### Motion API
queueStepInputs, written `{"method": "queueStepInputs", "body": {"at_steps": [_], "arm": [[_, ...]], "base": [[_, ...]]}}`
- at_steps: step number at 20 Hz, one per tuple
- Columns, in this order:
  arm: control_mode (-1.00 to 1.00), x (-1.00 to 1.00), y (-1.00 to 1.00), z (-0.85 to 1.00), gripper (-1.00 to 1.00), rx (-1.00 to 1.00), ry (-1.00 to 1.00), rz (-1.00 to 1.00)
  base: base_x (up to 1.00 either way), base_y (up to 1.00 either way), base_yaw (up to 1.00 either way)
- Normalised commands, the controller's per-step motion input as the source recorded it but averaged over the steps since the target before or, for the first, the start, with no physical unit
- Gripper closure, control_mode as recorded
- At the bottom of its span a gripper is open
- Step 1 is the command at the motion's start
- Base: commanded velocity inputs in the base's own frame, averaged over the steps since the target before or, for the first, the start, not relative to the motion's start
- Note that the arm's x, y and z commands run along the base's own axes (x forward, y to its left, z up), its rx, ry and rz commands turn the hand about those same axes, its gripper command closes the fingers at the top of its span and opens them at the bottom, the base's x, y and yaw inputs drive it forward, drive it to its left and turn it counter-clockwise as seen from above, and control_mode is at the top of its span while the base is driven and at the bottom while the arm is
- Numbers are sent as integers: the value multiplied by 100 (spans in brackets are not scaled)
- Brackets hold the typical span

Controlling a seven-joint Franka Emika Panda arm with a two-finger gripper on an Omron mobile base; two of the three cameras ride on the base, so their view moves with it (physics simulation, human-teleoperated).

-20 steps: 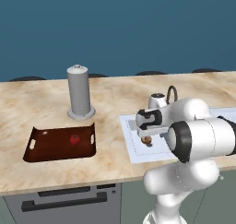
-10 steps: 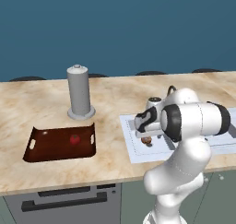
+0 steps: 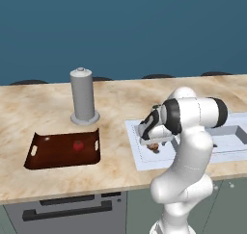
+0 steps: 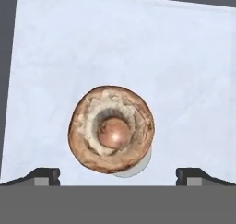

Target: Pick up all produce items and place them in the sink. Turn on the sink faucet to wash them. Then turn the sink off and put them in the tray.

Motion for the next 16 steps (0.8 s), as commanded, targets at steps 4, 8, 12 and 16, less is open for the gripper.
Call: {"method": "queueStepInputs", "body": {"at_steps": [4,8,12,16], "arm": [[-100,21,-1,-23,-100,0,0,0],[-100,21,-4,-23,-100,0,0,0],[-100,15,-4,-18,100,0,0,0],[-100,3,-5,1,100,1,0,-1]], "base": [[0,0,0],[0,0,0],[0,0,0],[0,0,0]]}}
